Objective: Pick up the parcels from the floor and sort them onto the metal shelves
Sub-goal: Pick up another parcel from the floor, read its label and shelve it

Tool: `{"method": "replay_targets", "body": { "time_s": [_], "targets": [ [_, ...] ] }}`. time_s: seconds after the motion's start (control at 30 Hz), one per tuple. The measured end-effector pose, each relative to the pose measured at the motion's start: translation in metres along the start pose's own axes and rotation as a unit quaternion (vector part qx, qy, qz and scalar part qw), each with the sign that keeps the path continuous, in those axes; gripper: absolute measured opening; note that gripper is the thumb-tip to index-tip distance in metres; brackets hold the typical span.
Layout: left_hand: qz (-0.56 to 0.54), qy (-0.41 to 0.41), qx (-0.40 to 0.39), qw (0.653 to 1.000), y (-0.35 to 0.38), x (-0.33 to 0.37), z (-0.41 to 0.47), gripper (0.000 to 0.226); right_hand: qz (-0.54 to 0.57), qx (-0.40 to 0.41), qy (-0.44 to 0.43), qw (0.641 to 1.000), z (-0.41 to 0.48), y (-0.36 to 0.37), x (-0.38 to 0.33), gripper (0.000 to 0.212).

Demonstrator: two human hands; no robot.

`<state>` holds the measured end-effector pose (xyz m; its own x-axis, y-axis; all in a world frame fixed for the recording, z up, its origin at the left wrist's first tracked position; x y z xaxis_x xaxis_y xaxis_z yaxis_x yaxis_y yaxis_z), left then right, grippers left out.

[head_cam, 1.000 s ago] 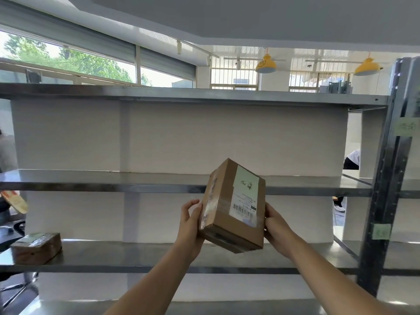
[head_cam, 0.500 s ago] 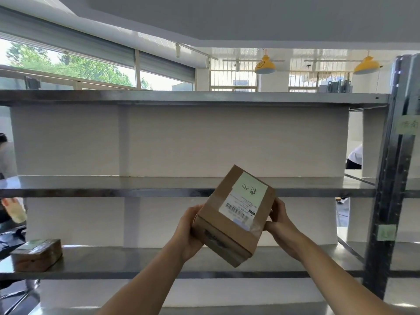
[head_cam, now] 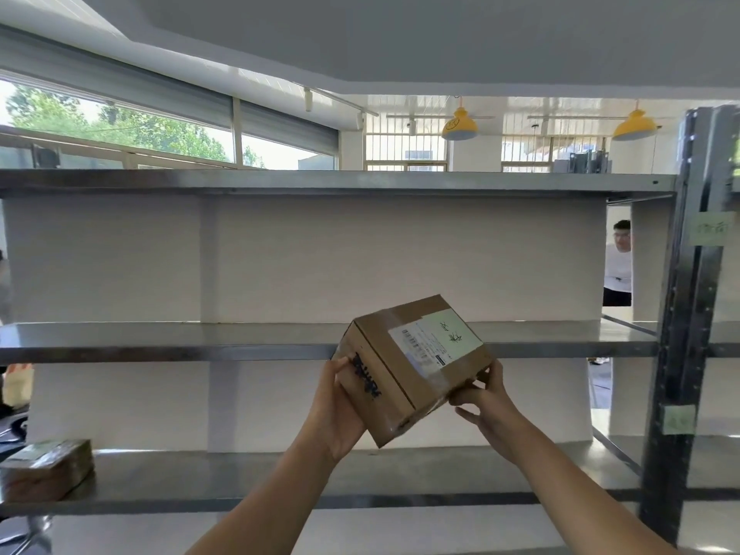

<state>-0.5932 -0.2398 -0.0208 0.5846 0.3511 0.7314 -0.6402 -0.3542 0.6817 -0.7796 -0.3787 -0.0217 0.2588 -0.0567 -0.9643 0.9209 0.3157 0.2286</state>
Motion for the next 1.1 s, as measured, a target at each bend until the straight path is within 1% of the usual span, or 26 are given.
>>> {"method": "replay_targets", "body": {
  "time_s": [0.07,0.13,0.17,0.2,0.23,0.3,0.33,0.4,0.47,0.57,0.63,0.73,0.8,0.87,0.93,1.0,1.03,1.07,1.1],
  "targets": [
    [-0.008,-0.009,0.027,1.0,-0.003,-0.003,0.004,0.059,0.002,0.023,0.011,1.0,0.002,-0.006,-0.001,0.075],
    [-0.007,-0.01,0.064,0.998,-0.006,-0.004,0.008,0.045,0.013,0.052,0.019,0.998,0.003,-0.012,0.0,0.072],
    [0.0,-0.011,0.083,0.996,-0.008,-0.005,0.009,0.045,0.021,0.064,0.017,0.998,0.003,-0.014,0.001,0.07],
    [0.012,-0.01,0.105,0.994,-0.01,-0.006,0.013,0.051,0.029,0.072,0.01,0.997,0.003,-0.015,0.001,0.067],
    [0.027,-0.003,0.129,0.991,-0.014,-0.008,0.018,0.053,0.036,0.077,0.003,0.996,0.003,-0.015,0.002,0.061],
    [0.042,0.033,0.166,0.985,-0.018,-0.008,0.023,0.04,0.035,0.079,-0.011,0.996,0.004,-0.016,0.002,0.038],
    [0.05,0.042,0.168,0.984,-0.02,-0.01,0.026,0.036,0.028,0.077,-0.013,0.997,0.005,-0.016,0.003,0.03],
    [0.057,0.037,0.149,0.986,-0.021,-0.011,0.029,0.045,0.008,0.066,-0.005,0.998,0.009,-0.02,0.007,0.03],
    [0.065,0.044,0.115,0.99,-0.017,-0.008,0.026,0.053,0.003,0.038,-0.006,0.999,0.01,-0.022,0.01,0.033],
    [0.077,0.053,0.042,0.995,-0.01,-0.005,0.023,0.062,0.023,-0.009,-0.004,1.0,0.012,-0.024,0.012,0.036],
    [0.063,0.052,0.01,0.997,-0.008,-0.005,0.022,0.067,0.034,-0.041,0.007,0.999,0.015,-0.026,0.011,0.044],
    [0.04,0.063,-0.042,0.996,-0.013,-0.004,0.022,0.067,0.057,-0.07,0.011,0.996,0.02,-0.03,0.005,0.056],
    [0.046,0.053,-0.08,0.994,-0.014,-0.003,0.021,0.075,0.064,-0.098,0.0,0.993,0.019,-0.033,0.0,0.059],
    [0.049,0.042,-0.088,0.994,-0.018,-0.002,0.025,0.084,0.065,-0.139,0.002,0.988,0.018,-0.033,-0.005,0.068],
    [0.035,0.048,-0.063,0.996,-0.023,-0.003,0.032,0.088,0.054,-0.164,0.009,0.985,0.017,-0.033,-0.007,0.081],
    [0.005,0.06,0.003,0.998,-0.026,-0.003,0.035,0.1,0.032,-0.158,0.009,0.987,0.018,-0.033,-0.007,0.087],
    [-0.015,0.059,0.043,0.997,-0.026,-0.002,0.033,0.107,0.024,-0.149,0.006,0.988,0.019,-0.034,-0.006,0.086],
    [-0.032,0.063,0.079,0.994,-0.024,-0.002,0.03,0.109,0.012,-0.141,-0.001,0.99,0.019,-0.033,-0.005,0.079],
    [-0.039,0.075,0.112,0.99,-0.021,-0.002,0.027,0.101,0.001,-0.129,-0.009,0.992,0.018,-0.031,-0.004,0.068]
  ]
}}
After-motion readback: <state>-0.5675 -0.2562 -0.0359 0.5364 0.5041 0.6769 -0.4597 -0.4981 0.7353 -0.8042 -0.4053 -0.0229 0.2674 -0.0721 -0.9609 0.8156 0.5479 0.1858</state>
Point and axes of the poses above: each hand's wrist, its own z-axis towards the middle knuckle, its own y-axis out of the palm, x = y × z, the point moved 3 cm from there along z, towards the middle knuckle, and after that the axes turned 15 degrees about x, right-handed, at the moved point
